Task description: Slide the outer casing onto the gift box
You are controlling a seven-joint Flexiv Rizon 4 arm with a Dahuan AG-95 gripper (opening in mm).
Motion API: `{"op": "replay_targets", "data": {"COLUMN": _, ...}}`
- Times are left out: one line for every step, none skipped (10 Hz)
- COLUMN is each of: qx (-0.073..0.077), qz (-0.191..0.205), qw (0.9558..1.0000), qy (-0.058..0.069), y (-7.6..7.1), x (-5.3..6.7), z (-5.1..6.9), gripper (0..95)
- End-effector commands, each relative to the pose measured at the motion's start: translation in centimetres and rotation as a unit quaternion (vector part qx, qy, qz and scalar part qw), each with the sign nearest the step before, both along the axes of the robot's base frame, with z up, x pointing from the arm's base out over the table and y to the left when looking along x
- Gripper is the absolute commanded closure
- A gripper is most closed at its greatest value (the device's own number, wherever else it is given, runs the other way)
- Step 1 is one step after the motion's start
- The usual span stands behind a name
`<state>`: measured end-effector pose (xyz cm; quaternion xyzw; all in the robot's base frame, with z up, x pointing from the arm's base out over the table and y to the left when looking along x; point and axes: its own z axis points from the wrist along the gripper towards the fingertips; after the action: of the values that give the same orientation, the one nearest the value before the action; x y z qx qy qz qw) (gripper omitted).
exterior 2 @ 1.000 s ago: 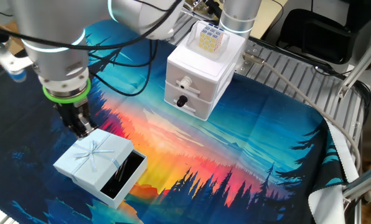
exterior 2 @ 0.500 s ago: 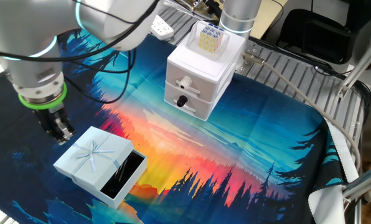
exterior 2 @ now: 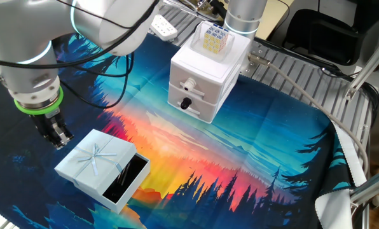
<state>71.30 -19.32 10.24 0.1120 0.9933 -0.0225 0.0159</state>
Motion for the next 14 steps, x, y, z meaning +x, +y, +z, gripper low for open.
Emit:
{"op": "replay_targets", "data": {"qx": 0.002, "qz": 0.000, "qw": 1.0000, "qy": 0.000, "y": 0.08, "x": -0.08, "z": -0.09, "gripper": 95.0}}
{"op": "replay_targets", "data": {"qx": -0.001, "qz": -0.002, "qw": 1.0000, "qy": -0.002, "y": 0.06, "x": -0.08, "z": -0.11, "gripper": 95.0}}
{"op": "replay_targets", "data": {"qx": 0.004, "qz": -0.005, "qw": 1.0000, "qy": 0.002, "y": 0.14, "x": -0.09, "z": -0.38, "gripper": 95.0}}
{"op": "replay_targets", "data": {"qx": 0.003, "qz": -0.007, "qw": 1.0000, "qy": 0.000, "y": 0.18, "x": -0.03, "z": -0.77, "gripper": 95.0}}
{"op": "replay_targets", "data": {"qx": 0.006, "qz": -0.003, "qw": 1.0000, "qy": 0.001, "y": 0.17, "x": 0.01, "z": -0.89, "gripper": 95.0}}
{"op": "replay_targets", "data": {"qx": 0.019, "qz": 0.003, "qw": 0.9998, "qy": 0.003, "y": 0.17, "x": 0.01, "z": -0.89, "gripper": 95.0}}
{"op": "replay_targets", "data": {"qx": 0.041, "qz": 0.003, "qw": 0.9992, "qy": 0.004, "y": 0.17, "x": 0.01, "z": -0.89, "gripper": 95.0}}
{"op": "replay_targets", "data": {"qx": 0.045, "qz": -0.001, "qw": 0.9990, "qy": 0.006, "y": 0.17, "x": 0.01, "z": -0.89, "gripper": 95.0}}
{"op": "replay_targets", "data": {"qx": 0.047, "qz": -0.016, "qw": 0.9987, "qy": 0.014, "y": 0.17, "x": 0.01, "z": -0.89, "gripper": 95.0}}
{"op": "replay_targets", "data": {"qx": 0.049, "qz": -0.024, "qw": 0.9983, "qy": 0.018, "y": 0.17, "x": 0.01, "z": -0.89, "gripper": 95.0}}
{"op": "replay_targets", "data": {"qx": 0.051, "qz": -0.026, "qw": 0.9982, "qy": 0.020, "y": 0.17, "x": 0.01, "z": -0.89, "gripper": 95.0}}
{"op": "replay_targets", "data": {"qx": 0.064, "qz": -0.032, "qw": 0.9972, "qy": 0.022, "y": 0.17, "x": 0.01, "z": -0.89, "gripper": 95.0}}
{"op": "replay_targets", "data": {"qx": 0.062, "qz": -0.035, "qw": 0.9973, "qy": 0.016, "y": 0.17, "x": 0.01, "z": -0.89, "gripper": 95.0}}
{"op": "replay_targets", "data": {"qx": 0.062, "qz": -0.041, "qw": 0.9971, "qy": 0.013, "y": 0.17, "x": 0.01, "z": -0.89, "gripper": 95.0}}
